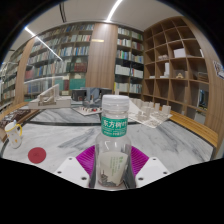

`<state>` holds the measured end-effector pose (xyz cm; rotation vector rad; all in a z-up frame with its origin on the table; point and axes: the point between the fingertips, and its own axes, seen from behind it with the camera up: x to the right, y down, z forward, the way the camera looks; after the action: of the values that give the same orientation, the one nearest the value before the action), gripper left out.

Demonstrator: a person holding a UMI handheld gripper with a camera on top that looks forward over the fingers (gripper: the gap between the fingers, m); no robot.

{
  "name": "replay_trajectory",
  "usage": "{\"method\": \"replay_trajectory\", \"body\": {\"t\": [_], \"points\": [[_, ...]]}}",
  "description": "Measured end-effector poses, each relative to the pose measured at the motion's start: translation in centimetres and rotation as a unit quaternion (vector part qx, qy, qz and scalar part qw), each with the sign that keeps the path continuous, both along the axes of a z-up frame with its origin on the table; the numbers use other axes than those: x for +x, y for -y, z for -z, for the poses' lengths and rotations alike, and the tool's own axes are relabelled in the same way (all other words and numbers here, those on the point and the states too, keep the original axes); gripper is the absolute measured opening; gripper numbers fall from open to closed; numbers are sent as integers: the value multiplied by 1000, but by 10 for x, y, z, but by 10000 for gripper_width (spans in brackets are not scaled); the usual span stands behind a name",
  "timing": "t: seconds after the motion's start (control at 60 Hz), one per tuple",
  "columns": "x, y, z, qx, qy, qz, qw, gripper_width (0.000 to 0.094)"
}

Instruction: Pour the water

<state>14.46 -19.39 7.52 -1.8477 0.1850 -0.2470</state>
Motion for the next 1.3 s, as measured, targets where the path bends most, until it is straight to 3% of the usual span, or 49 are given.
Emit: {"method": "replay_trajectory", "body": {"t": [0.067, 0.233, 0.433, 0.567, 0.733, 0.883, 1.133, 1.217, 1.3], "points": [[0, 1, 0, -1, 6, 2, 1000, 413], [11, 2, -25, -2, 53, 33, 998, 411], [7, -23, -140, 27, 237, 60, 969, 410], [-49, -59, -226, 55, 431, 44, 899, 410], [-165, -101, -282, 85, 653, -2, 753, 409], [-277, -122, -264, 105, 792, -71, 598, 408], [-370, -135, -154, 111, 901, -159, 387, 408], [-389, -129, -136, 110, 913, -175, 351, 409], [-392, -124, -137, 113, 903, -184, 372, 409]]}}
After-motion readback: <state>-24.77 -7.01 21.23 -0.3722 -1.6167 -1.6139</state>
